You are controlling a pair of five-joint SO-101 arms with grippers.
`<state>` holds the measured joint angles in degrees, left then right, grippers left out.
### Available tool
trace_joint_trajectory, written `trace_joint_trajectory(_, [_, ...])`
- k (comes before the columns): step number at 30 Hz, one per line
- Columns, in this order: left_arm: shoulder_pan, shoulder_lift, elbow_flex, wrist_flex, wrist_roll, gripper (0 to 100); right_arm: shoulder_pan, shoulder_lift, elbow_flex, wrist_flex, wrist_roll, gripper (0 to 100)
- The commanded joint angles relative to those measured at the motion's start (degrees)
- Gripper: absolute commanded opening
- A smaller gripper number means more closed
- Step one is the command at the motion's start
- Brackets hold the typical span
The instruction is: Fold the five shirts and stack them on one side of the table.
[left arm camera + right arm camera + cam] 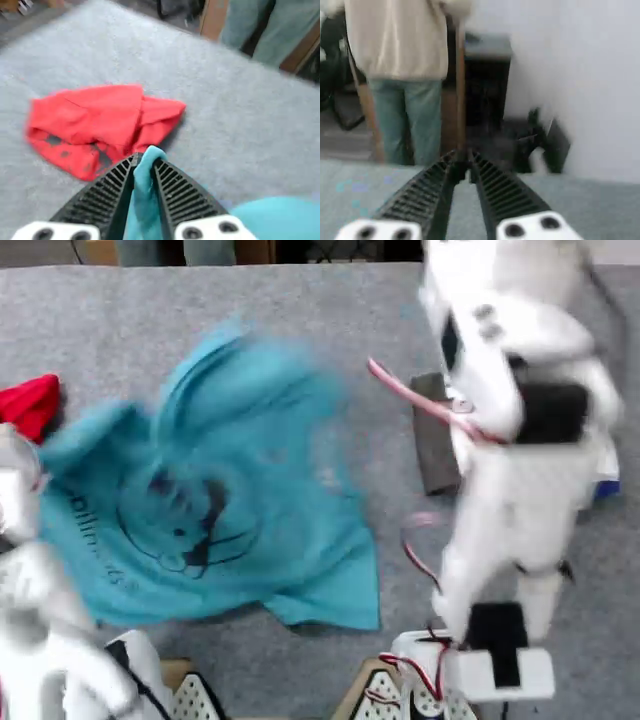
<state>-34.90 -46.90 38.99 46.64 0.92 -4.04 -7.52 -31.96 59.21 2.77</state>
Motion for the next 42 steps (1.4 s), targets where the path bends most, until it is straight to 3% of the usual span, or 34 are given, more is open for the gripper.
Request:
trace_joint_trajectory(1, [3.21,5.89,9.98,-37.63,-0.53,3,-3.87,4.18,7.69,-13.1,0.26,1.4])
trace_joint_trajectory(3, [4.35,13.54,7.08,-46.33,-0.53,3,-4.92,7.87,8.13,-18.11,0.26,1.4])
trace_joint_trajectory(6, [5.85,26.81,-3.21,-45.63,-0.53,3,-5.89,13.67,7.08,-20.48,0.26,1.4])
trace_joint_trajectory(10, [5.49,40.62,-14.64,-33.93,-0.62,3,-9.23,20.97,5.85,-15.47,0.53,1.4])
trace_joint_trajectory(15, [0.66,45.71,-18.95,-19.52,-0.79,3,-15.03,30.55,5.76,-7.38,0.7,4.1])
trace_joint_trajectory(21, [-2.15,44.48,-18.59,-2.64,-11.16,3,-22.68,40.04,5.76,-2.46,0.26,22.1])
trace_joint_trajectory(24, [-2.15,44.4,-17.19,5.01,-15.21,3,-26.99,42.86,5.76,-1.23,0.26,25.5])
trace_joint_trajectory(29, [-4.26,44.31,-11.3,8.53,-16.26,3,-32.88,46.64,5.76,1.32,0.18,24.7])
trace_joint_trajectory(34, [-6.29,44.31,-5.76,8.26,-18.73,3,-33.49,51.82,5.67,0.97,-2.46,24.4])
trace_joint_trajectory(36, [-7.08,44.31,-5.14,8.53,-19.96,3,-32.18,54.29,5.58,1.41,-2.81,20.8])
trace_joint_trajectory(40, [-9.98,40.79,-5.49,9.58,-20.04,3,-27.96,55.25,1.27,7.82,-2.73,0.5])
trace_joint_trajectory(42, [-10.51,37.27,-5.49,11.43,-20.04,3,-26.37,54.99,-1.8,14.86,-2.81,3.5])
